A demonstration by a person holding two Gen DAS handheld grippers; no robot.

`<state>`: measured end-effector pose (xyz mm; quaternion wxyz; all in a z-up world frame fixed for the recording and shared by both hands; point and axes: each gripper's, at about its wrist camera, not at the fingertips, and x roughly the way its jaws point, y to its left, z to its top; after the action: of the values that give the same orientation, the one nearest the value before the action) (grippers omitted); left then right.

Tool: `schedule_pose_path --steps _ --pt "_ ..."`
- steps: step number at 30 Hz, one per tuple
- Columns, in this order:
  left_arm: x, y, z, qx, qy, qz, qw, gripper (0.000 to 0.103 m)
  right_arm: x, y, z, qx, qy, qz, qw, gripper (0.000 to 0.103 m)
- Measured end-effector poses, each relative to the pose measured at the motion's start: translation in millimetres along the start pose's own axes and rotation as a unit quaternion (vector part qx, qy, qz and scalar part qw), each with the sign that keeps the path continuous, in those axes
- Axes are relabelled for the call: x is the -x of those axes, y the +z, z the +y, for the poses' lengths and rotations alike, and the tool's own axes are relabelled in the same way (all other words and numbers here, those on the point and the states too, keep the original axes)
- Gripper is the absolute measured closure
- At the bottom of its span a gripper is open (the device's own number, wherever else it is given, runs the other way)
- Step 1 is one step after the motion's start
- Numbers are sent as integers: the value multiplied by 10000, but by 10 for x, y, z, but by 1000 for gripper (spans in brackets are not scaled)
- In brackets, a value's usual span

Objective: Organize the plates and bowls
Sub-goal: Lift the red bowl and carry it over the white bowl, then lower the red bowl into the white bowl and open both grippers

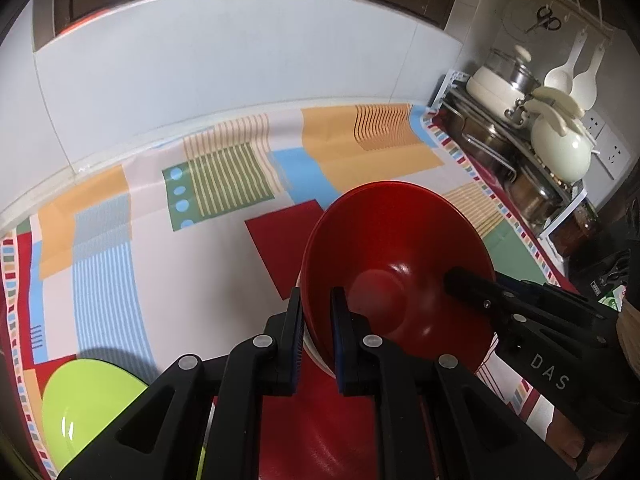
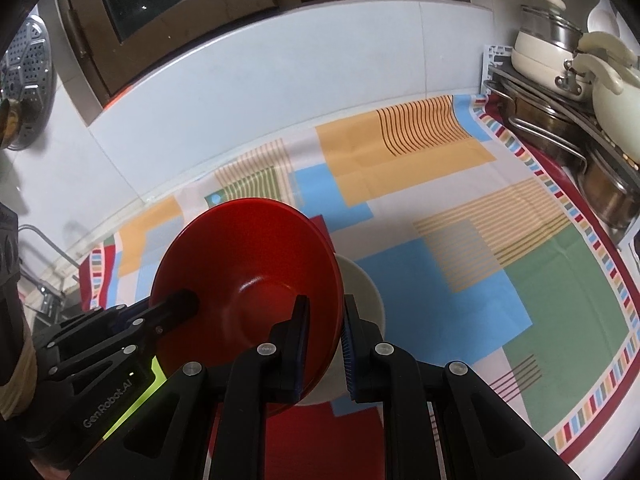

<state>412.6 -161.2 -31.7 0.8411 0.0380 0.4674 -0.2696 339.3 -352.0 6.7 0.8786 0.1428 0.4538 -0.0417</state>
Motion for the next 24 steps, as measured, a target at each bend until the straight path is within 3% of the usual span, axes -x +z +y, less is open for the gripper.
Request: schedule_pose_path --steps 13,24 --pt "-271 -85 -27 93 185 274 9994 89 -292 -21 -133 100 6 378 9992 86" --pt "-316 -80 -20 73 331 259 9991 89 -415 -69 -189 101 13 506 9987 86"
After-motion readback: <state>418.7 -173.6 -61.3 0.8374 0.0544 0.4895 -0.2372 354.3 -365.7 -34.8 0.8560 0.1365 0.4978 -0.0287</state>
